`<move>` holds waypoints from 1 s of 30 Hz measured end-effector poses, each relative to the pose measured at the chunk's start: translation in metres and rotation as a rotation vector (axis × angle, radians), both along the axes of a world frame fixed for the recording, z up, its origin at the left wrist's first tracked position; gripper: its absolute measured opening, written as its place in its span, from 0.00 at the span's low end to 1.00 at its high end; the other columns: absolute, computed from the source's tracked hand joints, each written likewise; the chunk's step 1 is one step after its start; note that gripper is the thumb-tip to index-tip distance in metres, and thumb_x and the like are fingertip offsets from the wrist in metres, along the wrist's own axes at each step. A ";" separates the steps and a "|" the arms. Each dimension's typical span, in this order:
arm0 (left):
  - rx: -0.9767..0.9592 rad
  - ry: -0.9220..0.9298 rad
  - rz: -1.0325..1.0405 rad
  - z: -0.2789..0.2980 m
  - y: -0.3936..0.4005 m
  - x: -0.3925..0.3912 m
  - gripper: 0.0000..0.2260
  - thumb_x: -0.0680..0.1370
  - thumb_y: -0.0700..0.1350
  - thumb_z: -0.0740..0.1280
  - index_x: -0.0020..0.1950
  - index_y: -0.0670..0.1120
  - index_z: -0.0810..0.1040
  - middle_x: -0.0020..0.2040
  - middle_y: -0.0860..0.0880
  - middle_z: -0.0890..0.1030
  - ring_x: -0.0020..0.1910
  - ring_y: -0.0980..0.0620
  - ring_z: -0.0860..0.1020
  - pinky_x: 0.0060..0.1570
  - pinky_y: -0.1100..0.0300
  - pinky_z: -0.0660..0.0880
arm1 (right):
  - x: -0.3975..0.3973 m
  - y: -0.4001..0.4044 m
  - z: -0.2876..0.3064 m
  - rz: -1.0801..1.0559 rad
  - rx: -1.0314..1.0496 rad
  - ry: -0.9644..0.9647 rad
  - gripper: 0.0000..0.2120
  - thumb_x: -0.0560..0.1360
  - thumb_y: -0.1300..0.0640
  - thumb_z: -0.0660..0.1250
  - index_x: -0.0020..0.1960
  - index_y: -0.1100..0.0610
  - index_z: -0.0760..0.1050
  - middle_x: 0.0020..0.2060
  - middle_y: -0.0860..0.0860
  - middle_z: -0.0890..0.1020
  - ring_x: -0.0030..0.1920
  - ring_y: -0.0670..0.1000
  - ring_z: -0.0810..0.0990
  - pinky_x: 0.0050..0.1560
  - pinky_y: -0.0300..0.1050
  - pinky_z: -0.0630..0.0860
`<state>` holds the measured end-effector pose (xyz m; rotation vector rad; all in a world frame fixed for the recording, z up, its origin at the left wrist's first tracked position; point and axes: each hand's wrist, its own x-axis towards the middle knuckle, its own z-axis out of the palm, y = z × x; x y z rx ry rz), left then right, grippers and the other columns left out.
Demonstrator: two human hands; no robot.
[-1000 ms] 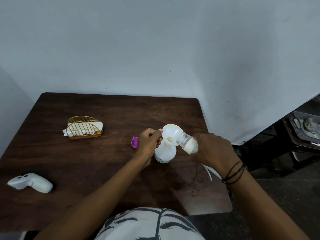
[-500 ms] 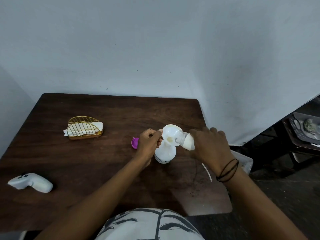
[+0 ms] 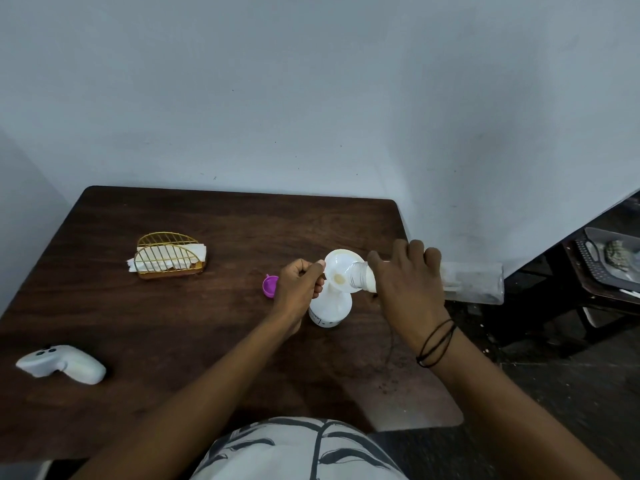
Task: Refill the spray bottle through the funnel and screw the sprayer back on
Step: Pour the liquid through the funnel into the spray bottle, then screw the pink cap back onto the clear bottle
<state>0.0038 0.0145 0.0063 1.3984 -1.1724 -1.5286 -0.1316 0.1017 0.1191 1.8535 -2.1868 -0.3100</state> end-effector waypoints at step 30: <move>-0.638 -0.088 -0.030 0.000 0.019 0.103 0.24 0.74 0.49 0.58 0.67 0.41 0.74 0.60 0.42 0.80 0.58 0.42 0.79 0.55 0.41 0.76 | 0.116 -0.041 -0.047 -0.027 -0.242 -1.546 0.22 0.67 0.56 0.73 0.60 0.48 0.74 0.53 0.44 0.81 0.54 0.43 0.80 0.55 0.49 0.79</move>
